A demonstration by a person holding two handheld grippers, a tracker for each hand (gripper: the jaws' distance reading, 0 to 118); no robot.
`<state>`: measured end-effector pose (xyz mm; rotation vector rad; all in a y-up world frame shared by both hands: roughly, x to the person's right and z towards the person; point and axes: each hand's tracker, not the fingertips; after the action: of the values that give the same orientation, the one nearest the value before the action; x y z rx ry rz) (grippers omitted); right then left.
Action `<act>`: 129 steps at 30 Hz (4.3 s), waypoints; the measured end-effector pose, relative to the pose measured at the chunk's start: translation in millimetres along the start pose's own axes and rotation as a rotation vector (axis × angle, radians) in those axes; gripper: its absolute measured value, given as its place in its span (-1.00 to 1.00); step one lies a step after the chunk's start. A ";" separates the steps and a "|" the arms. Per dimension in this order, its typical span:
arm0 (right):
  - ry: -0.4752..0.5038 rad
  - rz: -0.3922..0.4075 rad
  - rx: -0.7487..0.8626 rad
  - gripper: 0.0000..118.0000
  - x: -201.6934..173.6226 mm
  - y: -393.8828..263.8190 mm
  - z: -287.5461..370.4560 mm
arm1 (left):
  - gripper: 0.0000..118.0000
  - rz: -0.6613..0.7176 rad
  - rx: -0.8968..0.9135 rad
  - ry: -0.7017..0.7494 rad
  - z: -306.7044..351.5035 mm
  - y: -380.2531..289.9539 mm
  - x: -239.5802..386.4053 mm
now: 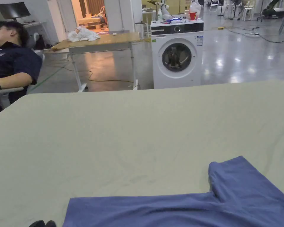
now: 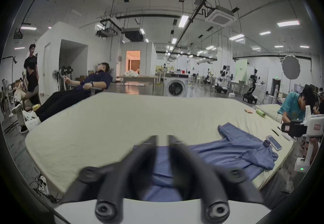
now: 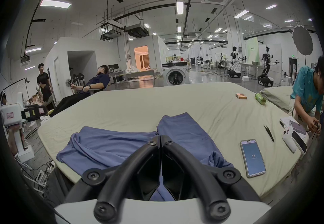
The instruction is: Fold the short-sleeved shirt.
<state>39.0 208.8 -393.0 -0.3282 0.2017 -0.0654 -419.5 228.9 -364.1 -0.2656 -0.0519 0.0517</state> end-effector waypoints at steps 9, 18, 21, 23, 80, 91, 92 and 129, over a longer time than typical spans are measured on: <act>-0.007 -0.080 -0.028 -1.00 6.1 -12.9 2.8 | 0.49 0.056 -0.416 -0.040 -175.7 -6.9 -64.5; -0.122 -0.122 -0.092 -1.00 32.5 -29.3 29.7 | -0.84 0.058 -0.665 0.059 -292.4 -26.7 -81.6; -0.145 -0.166 -0.128 -1.00 47.8 -35.9 31.3 | -0.91 0.063 -0.641 0.075 -291.1 -38.5 -76.3; -0.145 -0.164 -0.136 -1.00 56.3 -33.0 24.0 | -0.92 0.053 -0.647 0.073 -295.0 -39.2 -77.7; -0.174 -0.166 -0.468 -0.17 114.4 -59.2 -28.1 | 0.36 0.125 -0.483 -0.007 -30.8 -76.5 -86.6; -0.110 -0.154 -0.012 0.17 47.6 5.7 -2.1 | 0.44 0.021 -0.026 0.094 5.3 -0.2 -12.2; -0.098 -0.148 -0.008 0.17 40.0 10.6 -3.1 | 0.44 0.033 -0.014 0.092 5.1 4.7 -7.0; 0.026 -0.034 -0.055 -1.00 -13.8 -5.1 2.3 | 0.40 0.597 -0.408 -0.046 -47.0 -92.6 -140.3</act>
<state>25.9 206.0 -386.6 -0.3855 0.2243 -0.0984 -552.6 119.3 -391.3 -0.6816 -0.0269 0.6460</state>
